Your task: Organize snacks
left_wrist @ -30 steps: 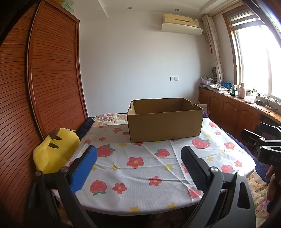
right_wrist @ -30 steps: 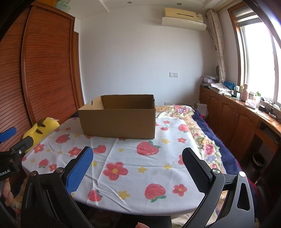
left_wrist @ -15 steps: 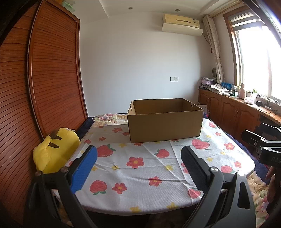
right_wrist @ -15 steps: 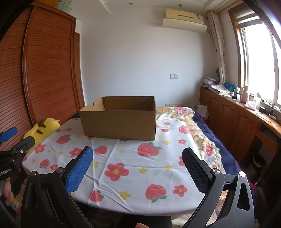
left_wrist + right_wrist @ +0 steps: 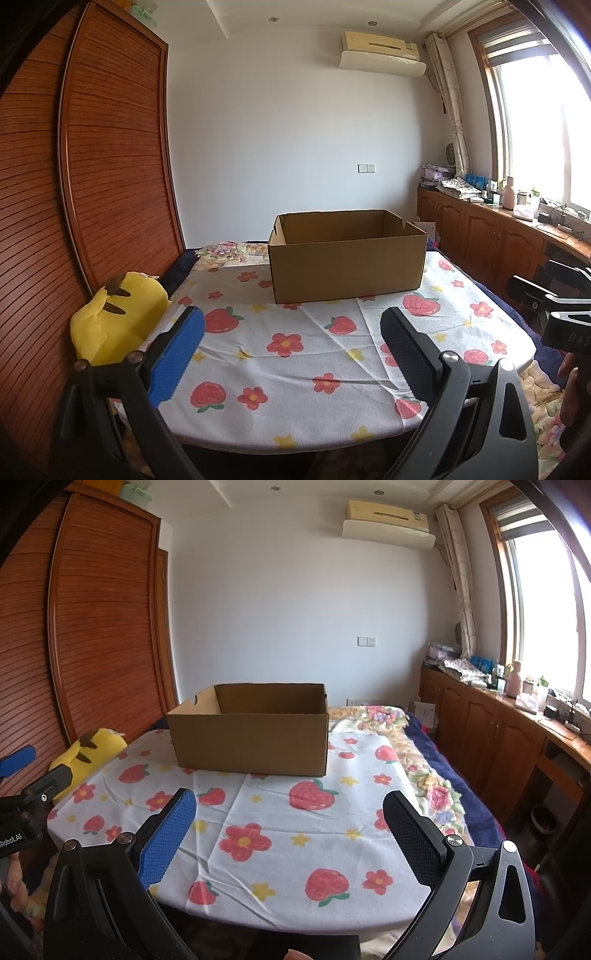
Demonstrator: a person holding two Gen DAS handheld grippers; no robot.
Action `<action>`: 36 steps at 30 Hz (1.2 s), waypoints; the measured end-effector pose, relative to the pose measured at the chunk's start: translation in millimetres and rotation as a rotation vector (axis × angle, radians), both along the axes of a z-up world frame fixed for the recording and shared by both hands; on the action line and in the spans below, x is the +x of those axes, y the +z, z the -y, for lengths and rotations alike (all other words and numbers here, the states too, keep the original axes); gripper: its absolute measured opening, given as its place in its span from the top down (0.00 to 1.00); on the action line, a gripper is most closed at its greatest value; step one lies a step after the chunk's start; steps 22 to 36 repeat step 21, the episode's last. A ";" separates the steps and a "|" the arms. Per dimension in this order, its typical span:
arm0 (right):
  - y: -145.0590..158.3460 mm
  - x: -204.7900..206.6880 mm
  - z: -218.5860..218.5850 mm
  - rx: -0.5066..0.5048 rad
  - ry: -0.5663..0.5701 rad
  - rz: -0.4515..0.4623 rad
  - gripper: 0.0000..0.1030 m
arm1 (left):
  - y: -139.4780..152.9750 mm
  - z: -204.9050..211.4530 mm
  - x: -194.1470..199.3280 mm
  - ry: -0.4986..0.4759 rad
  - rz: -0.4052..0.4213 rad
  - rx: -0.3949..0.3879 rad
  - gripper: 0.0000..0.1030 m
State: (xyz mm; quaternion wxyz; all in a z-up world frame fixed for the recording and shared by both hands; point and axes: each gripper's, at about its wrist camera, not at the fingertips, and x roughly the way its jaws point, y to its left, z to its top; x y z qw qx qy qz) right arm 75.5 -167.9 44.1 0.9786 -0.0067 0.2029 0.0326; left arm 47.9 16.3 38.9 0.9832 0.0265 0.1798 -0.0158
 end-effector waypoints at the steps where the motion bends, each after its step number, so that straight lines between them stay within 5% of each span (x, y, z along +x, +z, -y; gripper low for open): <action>1: -0.1 0.0 0.2 0.000 -0.001 0.000 0.00 | -0.3 -0.4 -0.9 -0.001 0.000 -0.002 0.06; 36: 1.5 -0.8 0.5 0.006 0.004 0.000 0.00 | -0.6 -1.5 -1.9 0.002 -0.001 -0.008 0.06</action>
